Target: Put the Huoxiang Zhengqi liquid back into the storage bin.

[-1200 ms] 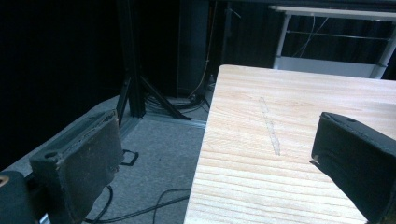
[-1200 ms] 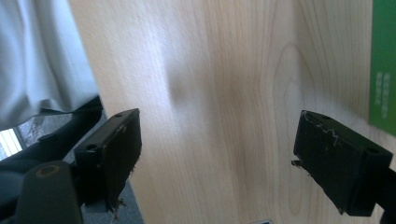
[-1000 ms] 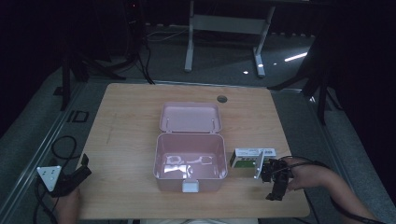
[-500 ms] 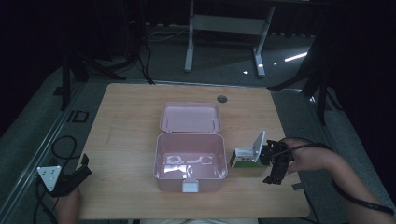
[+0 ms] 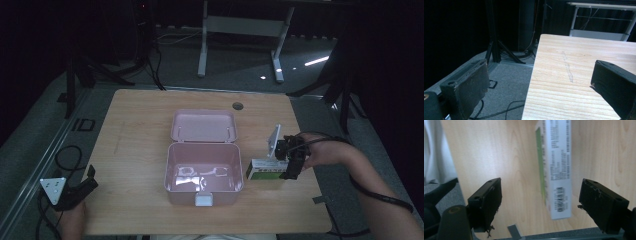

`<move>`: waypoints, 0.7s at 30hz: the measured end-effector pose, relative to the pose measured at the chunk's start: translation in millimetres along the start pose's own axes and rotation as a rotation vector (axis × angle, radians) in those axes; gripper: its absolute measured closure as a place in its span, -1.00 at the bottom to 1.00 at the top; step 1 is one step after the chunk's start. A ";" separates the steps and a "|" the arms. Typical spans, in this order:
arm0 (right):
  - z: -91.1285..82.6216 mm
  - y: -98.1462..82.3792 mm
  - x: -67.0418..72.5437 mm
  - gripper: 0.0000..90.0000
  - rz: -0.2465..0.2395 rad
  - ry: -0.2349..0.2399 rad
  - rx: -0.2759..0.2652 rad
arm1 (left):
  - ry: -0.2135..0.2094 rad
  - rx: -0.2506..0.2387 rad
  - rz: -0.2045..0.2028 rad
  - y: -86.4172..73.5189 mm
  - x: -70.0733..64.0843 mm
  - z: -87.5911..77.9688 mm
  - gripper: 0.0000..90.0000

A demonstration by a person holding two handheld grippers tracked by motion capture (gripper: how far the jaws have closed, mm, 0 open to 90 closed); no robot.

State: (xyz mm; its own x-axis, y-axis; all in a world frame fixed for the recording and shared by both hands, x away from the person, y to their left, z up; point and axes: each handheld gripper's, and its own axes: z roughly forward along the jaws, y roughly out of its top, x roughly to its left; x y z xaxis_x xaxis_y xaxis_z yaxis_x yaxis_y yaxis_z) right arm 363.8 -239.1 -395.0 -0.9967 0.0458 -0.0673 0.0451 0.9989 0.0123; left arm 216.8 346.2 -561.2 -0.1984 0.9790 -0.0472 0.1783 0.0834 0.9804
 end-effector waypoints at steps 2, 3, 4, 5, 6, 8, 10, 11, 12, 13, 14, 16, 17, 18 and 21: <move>1.3 2.2 -3.3 -0.37 -0.014 -0.019 -0.005 | -0.001 -0.001 0.000 0.0 0.1 -0.1 -0.95; 2.2 3.3 -5.3 -0.31 -0.019 -0.014 -0.007 | -0.001 0.000 -0.001 0.0 0.2 -0.1 -0.95; 3.6 4.5 -6.6 -0.28 -0.023 -0.016 -0.004 | -0.002 -0.001 -0.001 0.0 0.2 0.0 -0.95; 4.8 5.6 -7.9 -0.25 -0.033 -0.024 -0.001 | -0.002 0.000 0.000 0.0 0.2 0.0 -0.95; 6.5 6.6 -9.4 -0.23 -0.033 -0.015 0.004 | -0.002 0.000 0.000 0.0 0.1 0.1 -0.95; 10.8 8.6 -12.3 -0.22 -0.037 -0.007 0.021 | -0.003 0.000 0.000 0.0 0.0 0.0 -0.95; 15.4 10.0 -15.6 -0.20 -0.039 0.011 0.031 | -0.004 0.001 0.000 0.0 0.1 0.0 -0.95; 17.7 10.5 -16.8 -0.16 -0.041 0.008 0.033 | -0.004 -0.001 0.000 0.0 0.1 0.0 -0.95; 20.0 10.6 -18.4 -0.10 -0.030 0.015 0.039 | -0.004 0.000 -0.001 0.0 0.1 0.0 -0.95; 22.9 10.7 -19.9 -0.11 -0.033 0.021 0.045 | -0.005 0.000 0.000 0.0 0.1 0.1 -0.95; 25.5 10.8 -20.8 -0.08 -0.036 0.010 0.045 | -0.004 0.000 0.000 0.0 0.0 0.0 -0.95; 30.3 10.9 -22.8 -0.05 -0.038 0.017 0.046 | -0.005 0.001 0.001 0.0 0.0 0.1 -0.95; 32.5 10.8 -22.9 -0.04 -0.048 0.014 0.040 | -0.005 0.001 0.001 0.0 -0.1 0.1 -0.95; 34.3 10.9 -23.7 -0.03 -0.047 0.015 0.036 | -0.004 0.002 0.002 0.0 -0.1 0.1 -0.95; 40.3 12.2 -26.2 0.07 -0.052 0.020 0.043 | -0.005 0.002 0.003 0.0 -0.3 0.1 -0.95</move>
State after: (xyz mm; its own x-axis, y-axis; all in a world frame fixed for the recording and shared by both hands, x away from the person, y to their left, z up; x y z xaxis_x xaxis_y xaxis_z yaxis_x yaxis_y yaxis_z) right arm 393.2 -227.8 -433.3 -0.9989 -0.0062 -0.0464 -0.0046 0.9994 -0.0338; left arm 217.0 345.9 -561.3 -0.1930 0.9802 -0.0451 0.1810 0.0807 0.9802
